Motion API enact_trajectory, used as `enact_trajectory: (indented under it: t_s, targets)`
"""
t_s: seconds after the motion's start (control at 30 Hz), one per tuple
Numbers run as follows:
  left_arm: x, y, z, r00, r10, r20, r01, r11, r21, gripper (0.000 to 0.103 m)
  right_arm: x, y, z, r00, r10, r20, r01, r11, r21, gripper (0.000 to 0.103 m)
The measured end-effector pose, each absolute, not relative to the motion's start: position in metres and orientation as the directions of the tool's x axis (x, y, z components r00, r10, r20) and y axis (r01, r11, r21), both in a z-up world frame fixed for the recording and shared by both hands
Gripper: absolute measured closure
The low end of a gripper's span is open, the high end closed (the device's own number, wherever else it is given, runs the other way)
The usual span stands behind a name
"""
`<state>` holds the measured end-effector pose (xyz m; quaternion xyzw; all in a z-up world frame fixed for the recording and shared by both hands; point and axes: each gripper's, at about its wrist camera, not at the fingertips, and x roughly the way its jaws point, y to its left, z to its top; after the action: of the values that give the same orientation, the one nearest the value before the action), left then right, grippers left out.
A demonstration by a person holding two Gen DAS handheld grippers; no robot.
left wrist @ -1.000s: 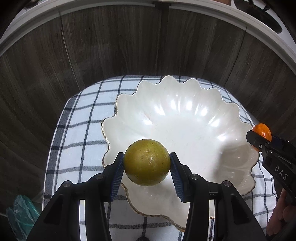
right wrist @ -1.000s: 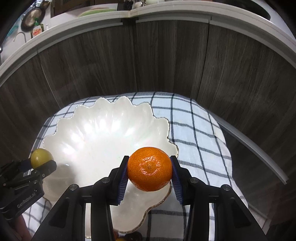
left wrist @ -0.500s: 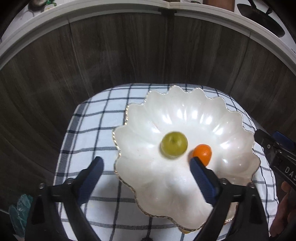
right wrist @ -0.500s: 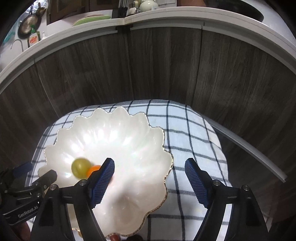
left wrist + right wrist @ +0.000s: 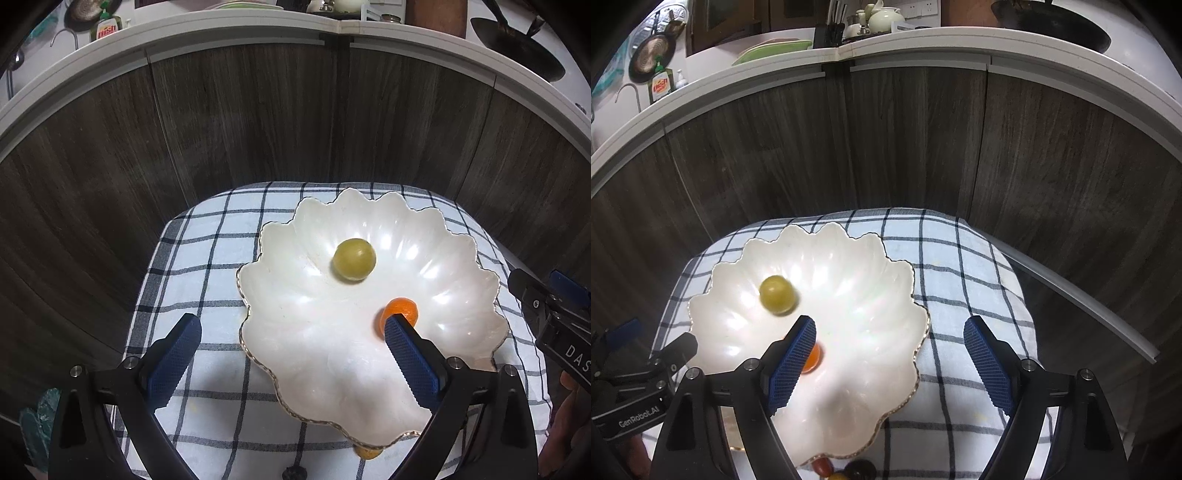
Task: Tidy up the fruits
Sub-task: 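Withdraw both open tools from the bowl back toward the loose fruits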
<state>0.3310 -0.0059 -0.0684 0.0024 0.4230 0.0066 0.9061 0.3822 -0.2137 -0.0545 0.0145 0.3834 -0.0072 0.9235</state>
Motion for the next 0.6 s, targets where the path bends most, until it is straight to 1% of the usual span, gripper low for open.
enact_trajectory:
  t_s: [0.6]
  targets:
    - [0.297,-0.015,-0.05,0.671,0.005,-0.741,-0.002,1.0,0.005,0.002,0.344,-0.225,-0.038,0.733,-0.002,-0.68,0.024,0.999,0.023,0.02]
